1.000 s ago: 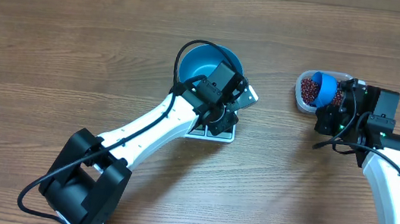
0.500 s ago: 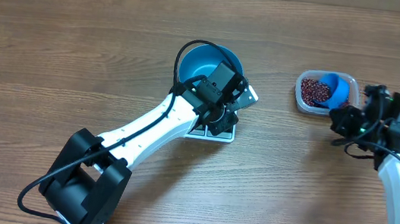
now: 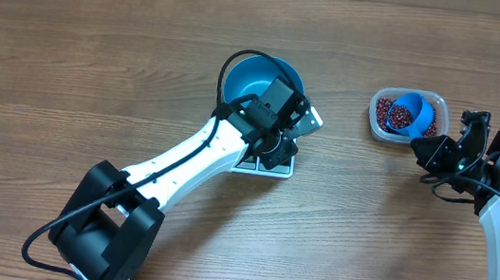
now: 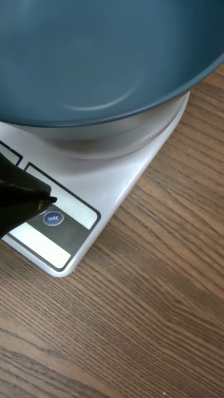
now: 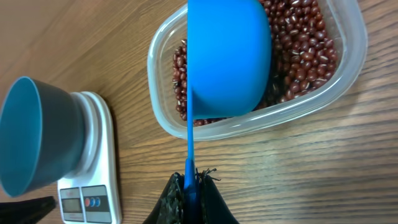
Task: Scoop item into bowl and weigh 150g on scale
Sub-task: 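Drag the scoop through the beans with the right gripper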
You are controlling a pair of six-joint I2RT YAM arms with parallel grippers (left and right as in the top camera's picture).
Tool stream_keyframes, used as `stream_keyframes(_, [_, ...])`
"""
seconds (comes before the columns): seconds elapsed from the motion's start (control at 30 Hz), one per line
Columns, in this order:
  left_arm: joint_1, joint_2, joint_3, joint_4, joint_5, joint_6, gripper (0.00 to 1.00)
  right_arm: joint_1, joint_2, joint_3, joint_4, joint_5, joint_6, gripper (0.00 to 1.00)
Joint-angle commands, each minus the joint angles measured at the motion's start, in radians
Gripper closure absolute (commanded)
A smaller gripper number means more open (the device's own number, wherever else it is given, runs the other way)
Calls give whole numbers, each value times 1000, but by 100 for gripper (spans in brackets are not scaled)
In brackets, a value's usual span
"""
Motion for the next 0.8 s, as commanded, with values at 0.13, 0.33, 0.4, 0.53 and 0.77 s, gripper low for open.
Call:
stream_keyframes(0.13, [-1, -3, -9, 4, 15, 23, 96, -8, -23, 26, 6, -31, 59, 96])
stream_keyframes(0.33, [-1, -2, -9, 4, 15, 22, 96, -29, -23, 26, 13, -33, 97, 96])
stream_keyframes(0.4, [-1, -3, -9, 4, 15, 22, 96, -36, -23, 26, 13, -35, 103, 96])
stream_keyframes(0.53, [-1, -3, -9, 4, 15, 22, 96, -46, -23, 26, 13, -65, 113, 96])
stream_keyframes(0.77, [-1, -3, -8, 5, 16, 18, 96, -46, -23, 26, 13, -85, 140, 96])
